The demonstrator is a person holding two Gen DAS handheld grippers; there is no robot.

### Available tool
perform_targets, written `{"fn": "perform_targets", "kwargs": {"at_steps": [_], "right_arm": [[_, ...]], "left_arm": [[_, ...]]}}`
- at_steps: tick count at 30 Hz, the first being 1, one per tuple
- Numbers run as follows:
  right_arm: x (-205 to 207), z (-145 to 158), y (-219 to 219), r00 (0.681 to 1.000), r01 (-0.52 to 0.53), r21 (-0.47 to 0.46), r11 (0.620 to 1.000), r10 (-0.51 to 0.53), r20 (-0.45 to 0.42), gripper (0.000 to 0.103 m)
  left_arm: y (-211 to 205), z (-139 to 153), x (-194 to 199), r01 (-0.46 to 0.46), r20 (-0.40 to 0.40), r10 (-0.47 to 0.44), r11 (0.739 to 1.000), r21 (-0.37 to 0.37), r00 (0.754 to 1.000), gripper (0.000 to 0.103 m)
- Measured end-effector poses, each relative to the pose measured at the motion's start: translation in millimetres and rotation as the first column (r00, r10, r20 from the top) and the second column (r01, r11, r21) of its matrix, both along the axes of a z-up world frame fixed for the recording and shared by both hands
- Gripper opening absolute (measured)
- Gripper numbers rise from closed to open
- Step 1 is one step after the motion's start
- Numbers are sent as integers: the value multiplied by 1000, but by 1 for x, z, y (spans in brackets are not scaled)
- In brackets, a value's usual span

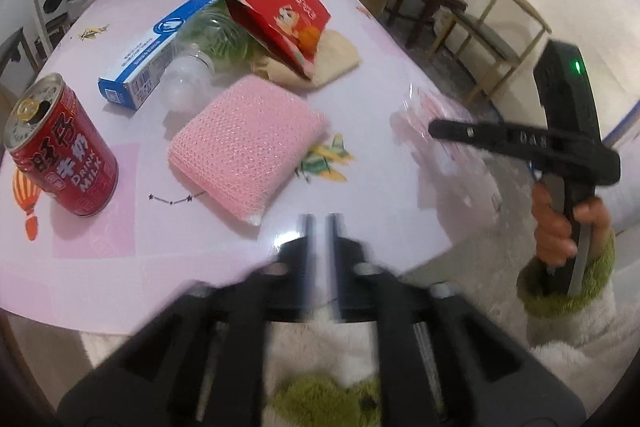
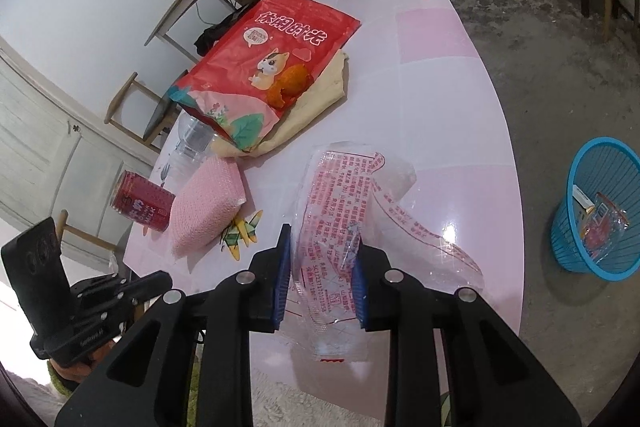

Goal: Collect trash
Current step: 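Lift the pink sponge with the left gripper while the right gripper holds the wrapper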

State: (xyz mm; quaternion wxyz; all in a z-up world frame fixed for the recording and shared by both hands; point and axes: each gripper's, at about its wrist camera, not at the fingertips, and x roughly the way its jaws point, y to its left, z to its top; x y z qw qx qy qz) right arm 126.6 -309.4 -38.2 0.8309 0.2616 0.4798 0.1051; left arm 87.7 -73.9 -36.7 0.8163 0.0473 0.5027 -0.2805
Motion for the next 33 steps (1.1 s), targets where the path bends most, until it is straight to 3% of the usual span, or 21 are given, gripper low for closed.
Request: {"fn": "perform_targets", "kwargs": {"at_steps": [1,3,6,9,12,16,22,24,29,33], "right_arm": [[0,0,0,1000,-2,2,1000,2,-2,26],[1,-1,0,1000,-4,5,1000,4,-4,26],[2,0,2,1000,-11,13,1000,11,-3,26],[4,0,5,1000,-17,13,1000,17,-3,26],[5,-1,5,1000,-15,20,1000,15,-5,26],[7,-2,3,1000,-9,30,1000,10,-9,26],[11,-4,-2,1000,-10,48,999,11,-17,26],[12,-6,-2,1000,-11,51,999,12,-20,26],[12,-9,-1,1000,-6,60,998,7,-19,26],[7,-7,-3,1000,0,67,998,1,-6,26]], "left_arm": [[0,2,-2,3,22,-3,1000,12,1000,65],[-2,12,-4,12,121,-15,1000,26,993,73],[-13,20,4,91,236,-105,993,72,966,84],[-23,17,27,117,292,-152,984,135,944,84],[-25,3,58,92,247,-130,983,159,960,84],[-16,-14,84,42,105,-50,996,82,993,84],[-13,-24,71,62,-30,-62,998,-12,998,84],[-16,-24,65,68,-33,-69,997,-19,997,84],[-30,-24,56,62,7,-62,997,43,998,84],[-37,-24,57,59,20,-60,996,70,998,78]]}}
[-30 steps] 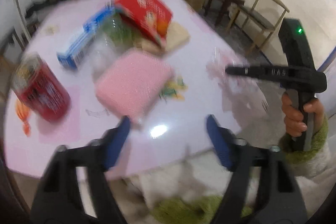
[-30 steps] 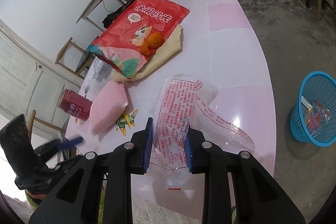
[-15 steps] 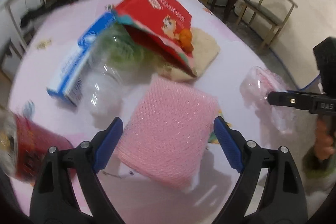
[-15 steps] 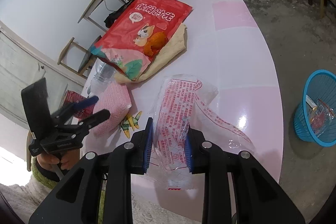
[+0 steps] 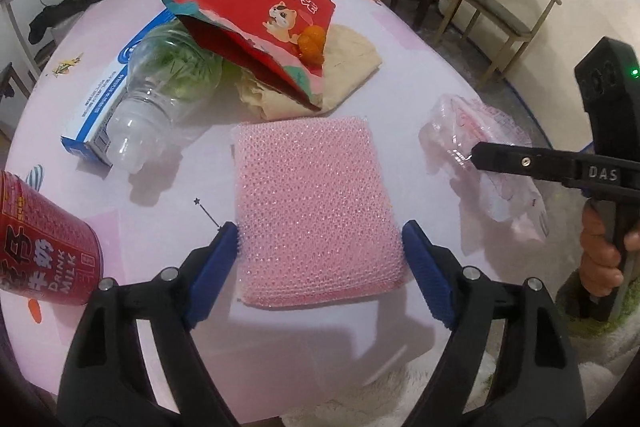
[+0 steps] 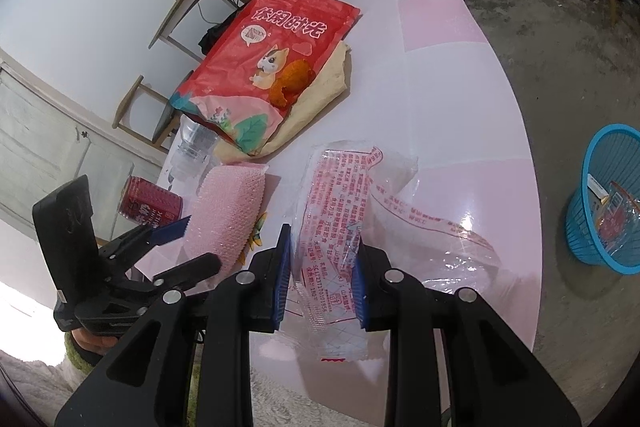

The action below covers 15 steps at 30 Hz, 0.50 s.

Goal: Collect trash
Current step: 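Lift the pink sponge with the left gripper while the right gripper holds the wrapper, then drop the sponge with the left gripper into the wastebasket while the right gripper drops the wrapper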

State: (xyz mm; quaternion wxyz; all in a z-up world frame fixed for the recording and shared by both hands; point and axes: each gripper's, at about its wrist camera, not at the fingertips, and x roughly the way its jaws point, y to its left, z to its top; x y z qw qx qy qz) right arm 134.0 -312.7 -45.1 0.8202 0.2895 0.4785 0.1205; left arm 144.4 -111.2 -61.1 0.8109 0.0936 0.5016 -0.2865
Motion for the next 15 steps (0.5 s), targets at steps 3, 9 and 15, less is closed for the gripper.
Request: {"fn": "perform_targets", "kwargs": {"at_steps": [3,9,15], "right_arm": [[-6,2,-4,1000,4,8,1000,-4,10,26],[-23,10,-24,998,33,111,993,-39,48,26],[-61,39,-85,960,221,131,966,-240,145,26]], "left_arm": [[1,2,-4,-5,-7,5,1000,-2,1000,76],[15,18,-19,-26,-63,19,994,-111,998,75],[-24,55,-21,86,-64,-108,957,-276,992,75]]}}
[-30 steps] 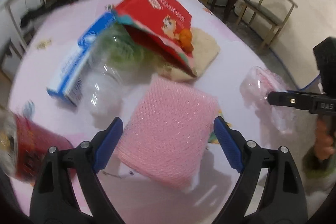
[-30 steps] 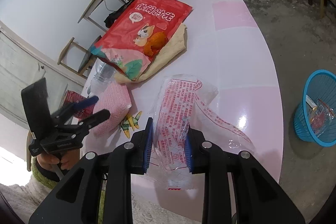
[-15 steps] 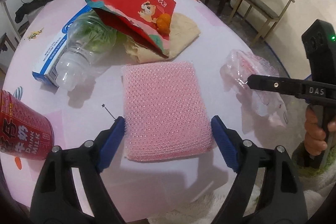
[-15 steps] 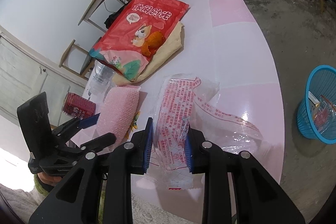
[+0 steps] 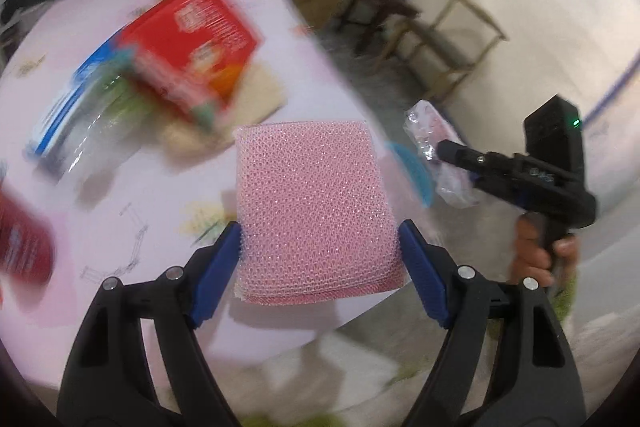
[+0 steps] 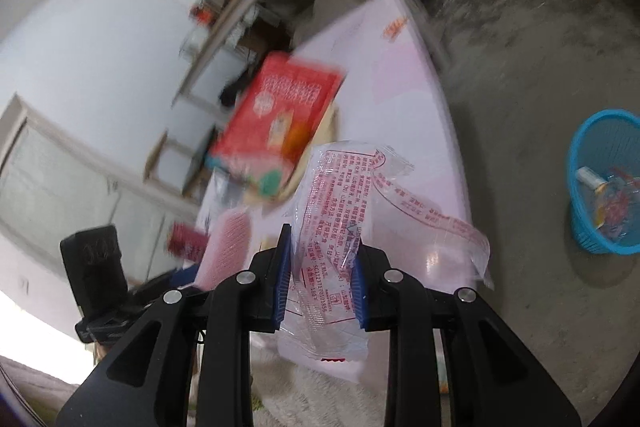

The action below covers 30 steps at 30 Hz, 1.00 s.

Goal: Collect trash
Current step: 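Drop the sponge with the left gripper into the wastebasket while the right gripper drops the wrapper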

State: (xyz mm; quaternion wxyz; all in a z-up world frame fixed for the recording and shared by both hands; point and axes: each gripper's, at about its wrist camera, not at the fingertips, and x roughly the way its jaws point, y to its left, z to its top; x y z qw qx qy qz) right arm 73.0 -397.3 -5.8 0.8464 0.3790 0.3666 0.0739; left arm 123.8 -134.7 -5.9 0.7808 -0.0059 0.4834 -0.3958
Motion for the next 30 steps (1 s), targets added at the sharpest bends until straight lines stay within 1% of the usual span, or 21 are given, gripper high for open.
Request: {"fn": "perform_targets", "kwargs": {"at_steps": [1,2,4,5,6,8,9,10,11,12,14,15,16,17,18,19,20,22,24,27,30], "right_arm": [[-9,3,-14,999,53,-4,999,-53,7,26],[-20,5,-35,991,133,-2,991,-133,7,26],[-39,-1,-70,968,251,24,968,-251,-22,26],[-48,-9,-91,949,313,52,948,-311,-43,26],[-54,-16,-104,937,348,72,935,-344,-64,26],[-68,-45,-141,896,439,140,887,-420,-146,26],[-70,-59,-153,883,463,167,870,-435,-177,26],[-73,-76,-165,864,494,193,848,-453,-221,26],[-73,-89,-173,851,513,213,831,-461,-252,26],[-72,-109,-185,834,538,244,807,-469,-291,26],[-70,-138,-204,797,587,257,768,-490,-354,27],[-67,-152,-214,788,598,274,753,-492,-370,28],[-65,-163,-222,783,606,287,742,-492,-380,31],[-63,-172,-229,775,617,297,729,-496,-392,35],[-60,-187,-239,759,636,302,710,-503,-414,36],[-56,-198,-247,757,638,314,703,-500,-421,43],[-55,-211,-254,747,652,330,682,-506,-431,46],[-60,-231,-266,710,695,335,636,-529,-465,49],[-63,-244,-270,692,715,345,608,-543,-476,50],[-70,-253,-269,676,732,347,586,-561,-478,51],[-79,-254,-267,672,736,338,586,-575,-466,51]], "left_arm": [[-19,7,4,37,-2,-37,999,-13,999,75],[-38,11,7,67,-14,-68,997,-24,998,75],[-76,15,17,135,-51,-138,990,-51,989,76],[-100,15,24,167,-76,-171,984,-54,982,76],[-118,13,29,188,-95,-192,981,-52,977,76],[-173,0,47,237,-177,-240,971,-37,955,76],[-193,-6,53,262,-211,-265,964,-41,941,76],[-221,-18,60,299,-264,-304,952,-58,916,76],[-238,-27,63,309,-296,-312,949,-58,903,76],[-264,-41,67,322,-331,-314,946,-32,890,76],[-300,-62,70,344,-363,-312,939,24,878,76],[-323,-74,70,361,-373,-317,931,52,872,76],[-336,-81,70,371,-381,-322,927,60,867,77],[-346,-86,71,375,-388,-322,925,67,863,78],[-361,-95,73,373,-401,-314,925,76,861,80],[-373,-102,76,361,-410,-298,929,84,862,83],[-382,-109,78,342,-418,-278,936,85,865,84],[-393,-117,81,324,-443,-263,943,69,857,84],[-398,-120,81,324,-462,-269,945,42,845,84],[-396,-120,79,333,-457,-288,943,19,841,84],[-385,-110,76,342,-435,-304,940,10,847,84]]}}
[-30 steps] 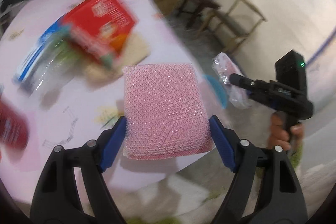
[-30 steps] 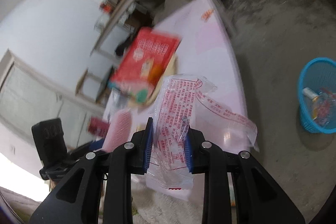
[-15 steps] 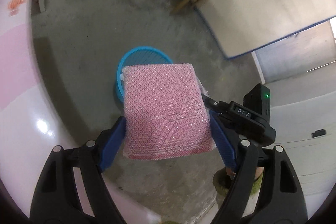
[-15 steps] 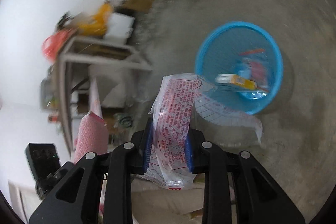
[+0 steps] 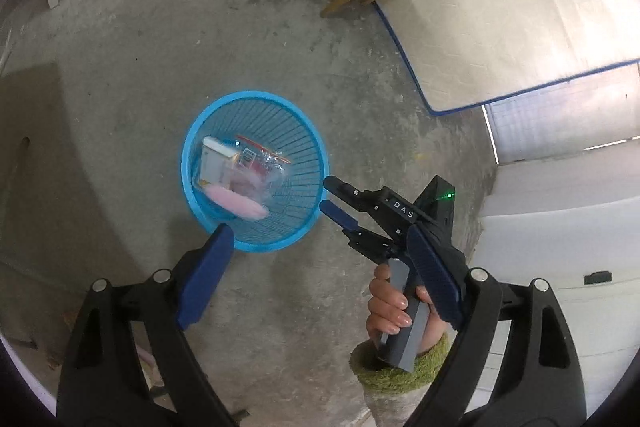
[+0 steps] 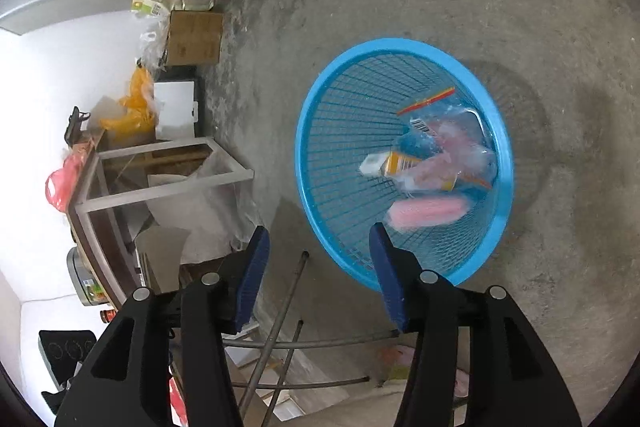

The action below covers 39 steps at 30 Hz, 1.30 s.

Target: Collect trash

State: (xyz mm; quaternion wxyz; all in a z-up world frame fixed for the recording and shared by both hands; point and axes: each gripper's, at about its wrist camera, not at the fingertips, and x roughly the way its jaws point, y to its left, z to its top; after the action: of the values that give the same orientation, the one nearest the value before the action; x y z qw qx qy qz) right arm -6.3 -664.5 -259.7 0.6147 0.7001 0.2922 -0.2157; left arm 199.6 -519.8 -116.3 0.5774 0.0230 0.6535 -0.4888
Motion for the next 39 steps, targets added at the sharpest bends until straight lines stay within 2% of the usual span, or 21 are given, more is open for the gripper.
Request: {"fn": "perform_targets", "kwargs": {"at_steps": [4,6,11,13,15,17,20,22,23,26,27,30,32,33,35,39], "right_arm": [[-11,10,2,1000,9,-48,999,-9,-8,51],[-13,22,4,1000,6,-79,997,-6,-3,51],[-16,63,21,998,-58,-186,981,59,4,51],[-11,85,34,993,-109,-228,967,118,28,53],[-3,107,49,981,-162,-267,950,183,57,60],[10,131,70,960,-227,-296,928,265,95,62],[34,160,100,920,-315,-332,889,372,122,63],[55,178,121,886,-376,-354,856,444,131,63],[68,187,135,864,-411,-364,836,484,137,63],[103,211,180,793,-507,-384,772,592,144,63],[117,216,196,765,-536,-390,749,626,151,63],[156,228,245,691,-616,-403,677,710,136,63],[175,233,271,656,-654,-406,638,746,116,63],[190,235,291,628,-682,-408,607,772,100,63],[209,240,318,594,-713,-421,560,802,61,63],[242,248,353,565,-738,-461,493,825,-21,56]], "left_arm": [[17,22,-1,3,33,-1,999,-50,999,84],[36,43,-1,0,64,6,996,-94,998,84],[104,97,-10,-8,157,40,979,-201,987,84],[148,118,-16,-39,159,87,958,-283,983,84],[202,130,-23,-87,140,147,926,-367,979,84],[246,133,-30,-126,153,201,909,-397,968,84],[325,127,-46,-230,251,338,897,-377,907,84],[360,121,-54,-287,284,397,888,-358,873,84],[382,117,-60,-325,309,434,880,-347,846,84],[419,112,-74,-374,376,486,866,-333,789,84],[433,109,-80,-392,415,504,859,-328,757,84],[452,100,-87,-436,480,530,848,-300,699,84],[459,95,-89,-456,501,539,842,-289,677,84],[465,94,-87,-457,512,538,842,-287,669,84],[471,88,-87,-453,535,531,845,-283,657,84],[477,79,-85,-445,557,520,851,-278,647,80]]}}
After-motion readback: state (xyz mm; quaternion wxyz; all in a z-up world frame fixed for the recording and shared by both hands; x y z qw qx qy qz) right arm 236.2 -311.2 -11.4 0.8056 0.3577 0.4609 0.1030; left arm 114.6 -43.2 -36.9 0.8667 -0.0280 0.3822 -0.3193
